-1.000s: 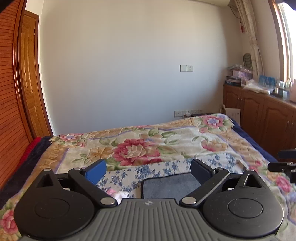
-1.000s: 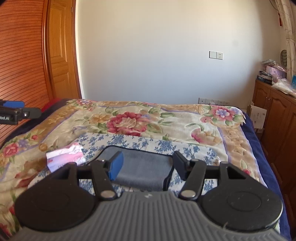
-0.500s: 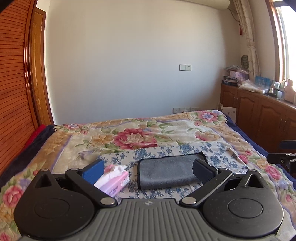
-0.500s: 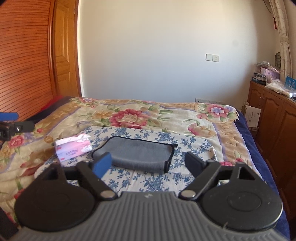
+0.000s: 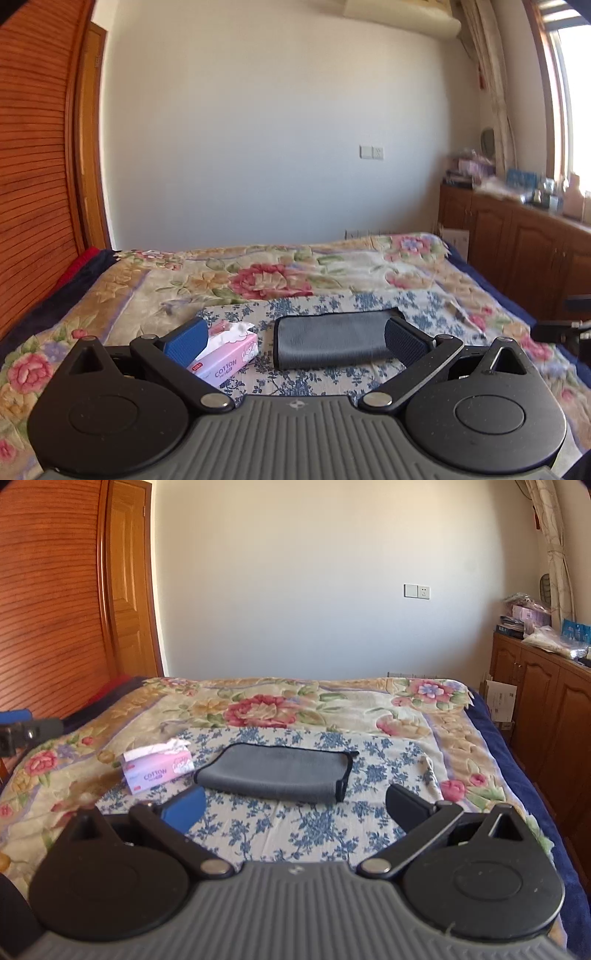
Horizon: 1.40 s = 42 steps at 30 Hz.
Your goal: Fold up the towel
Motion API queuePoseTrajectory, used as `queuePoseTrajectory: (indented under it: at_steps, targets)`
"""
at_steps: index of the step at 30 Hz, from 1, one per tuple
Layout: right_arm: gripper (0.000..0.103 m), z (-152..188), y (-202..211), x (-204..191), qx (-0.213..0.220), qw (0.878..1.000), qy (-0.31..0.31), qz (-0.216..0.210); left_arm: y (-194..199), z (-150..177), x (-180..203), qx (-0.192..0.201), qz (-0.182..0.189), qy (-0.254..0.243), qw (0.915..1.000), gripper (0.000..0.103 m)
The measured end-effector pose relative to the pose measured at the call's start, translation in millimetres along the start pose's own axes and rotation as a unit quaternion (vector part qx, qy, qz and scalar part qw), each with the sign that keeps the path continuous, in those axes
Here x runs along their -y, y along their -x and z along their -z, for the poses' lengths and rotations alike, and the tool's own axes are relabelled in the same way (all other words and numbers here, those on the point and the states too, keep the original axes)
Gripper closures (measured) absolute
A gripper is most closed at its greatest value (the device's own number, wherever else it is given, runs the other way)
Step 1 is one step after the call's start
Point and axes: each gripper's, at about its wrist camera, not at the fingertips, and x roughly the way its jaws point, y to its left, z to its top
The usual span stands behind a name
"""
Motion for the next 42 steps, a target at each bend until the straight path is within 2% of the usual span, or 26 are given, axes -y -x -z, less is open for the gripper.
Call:
queuePoseTrajectory:
  at_steps: [5,16,25,36,42]
  targets:
    - [0.000,12.6,2.7,-1.3,-0.006,1.000,0.001,0.005,0.6,13.1,-3.1,0.000,-0.008,0.011,0.9999,0.000]
    - [0.000,30.3,8.7,-5.7,0.005,1.000,-0.003,0.011,-6.6,40.3,-7.4,-0.024,-0.035,-0.007,0.9991,0.000]
    - [0.000,43.7,8.9,-9.1,0.017,1.000,-0.008,0.014,-4.7,64.9,1.7,-0.007,-0.033,-0.042,0.9986,0.000]
    - [0.000,55.1,3.3,-14.3,0.020,1.000,-0.006,0.021,-8.2,82.7,4.4,-0.003,-0.024,-0.036,0.9990,0.000]
    - [0.000,57.4,4.8,-19.1,0.042,0.998,0.009,0.034,-10.3,86.3,6.6,-0.001,-0.023,-0.034,0.9992,0.000]
